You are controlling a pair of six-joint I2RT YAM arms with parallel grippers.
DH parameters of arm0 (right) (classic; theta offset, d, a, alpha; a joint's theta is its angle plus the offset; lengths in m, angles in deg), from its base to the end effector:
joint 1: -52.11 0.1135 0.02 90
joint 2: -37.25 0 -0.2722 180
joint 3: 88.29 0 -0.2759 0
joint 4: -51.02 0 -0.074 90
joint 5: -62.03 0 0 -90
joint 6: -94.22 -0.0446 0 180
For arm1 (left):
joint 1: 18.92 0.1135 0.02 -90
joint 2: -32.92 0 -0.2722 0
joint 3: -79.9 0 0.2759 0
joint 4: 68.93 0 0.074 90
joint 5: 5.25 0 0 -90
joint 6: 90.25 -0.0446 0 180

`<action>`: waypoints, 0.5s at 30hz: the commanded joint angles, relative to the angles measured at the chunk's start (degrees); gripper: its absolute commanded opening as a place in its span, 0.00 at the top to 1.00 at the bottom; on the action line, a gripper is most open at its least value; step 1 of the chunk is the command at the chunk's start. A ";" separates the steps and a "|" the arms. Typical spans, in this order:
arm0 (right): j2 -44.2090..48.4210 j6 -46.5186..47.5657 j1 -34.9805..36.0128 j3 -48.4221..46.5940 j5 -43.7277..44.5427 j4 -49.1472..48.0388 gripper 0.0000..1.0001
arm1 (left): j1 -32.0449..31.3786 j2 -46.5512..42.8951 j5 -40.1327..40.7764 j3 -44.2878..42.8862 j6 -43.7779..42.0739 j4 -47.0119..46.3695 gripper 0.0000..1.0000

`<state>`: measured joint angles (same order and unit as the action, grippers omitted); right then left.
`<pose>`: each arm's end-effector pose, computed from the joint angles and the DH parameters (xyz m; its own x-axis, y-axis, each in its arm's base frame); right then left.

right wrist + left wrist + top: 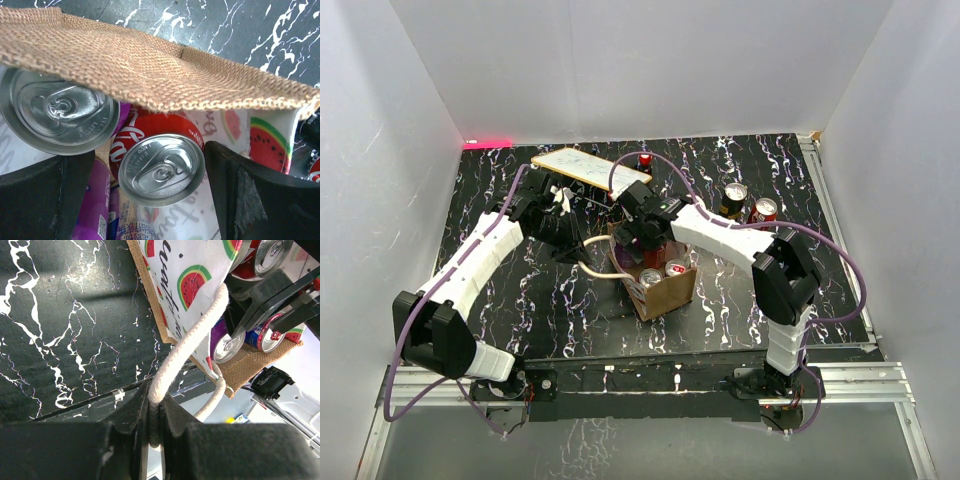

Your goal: Take the beverage out of the canvas bag

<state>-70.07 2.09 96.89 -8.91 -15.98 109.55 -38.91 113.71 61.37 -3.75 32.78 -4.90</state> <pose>0.3077 0.2923 0.2344 -0.6674 -0.6111 -0.4257 -0.6029 0.7789 -0.1729 0.2828 -0.1217 0.2953 -0.9593 -0.1834 -0.2148 -0.0349 0.8316 -0.5543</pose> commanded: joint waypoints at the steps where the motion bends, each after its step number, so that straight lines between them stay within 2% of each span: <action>1: -0.56 3.26 -1.45 0.98 -1.11 -5.94 0.07 | -0.05 -1.07 -0.71 -0.09 -0.69 1.46 1.00; 10: -0.87 2.93 -1.78 2.97 -3.68 -6.34 0.16 | -0.02 -0.82 -0.53 0.09 -0.79 1.14 1.00; 15: -0.25 2.63 -1.76 1.90 -5.27 -5.20 0.30 | 0.01 -0.84 -0.62 0.29 -0.65 0.75 1.00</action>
<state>-70.90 4.69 95.47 -5.78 -19.20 106.38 -38.91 113.71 61.37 -3.75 32.57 -4.95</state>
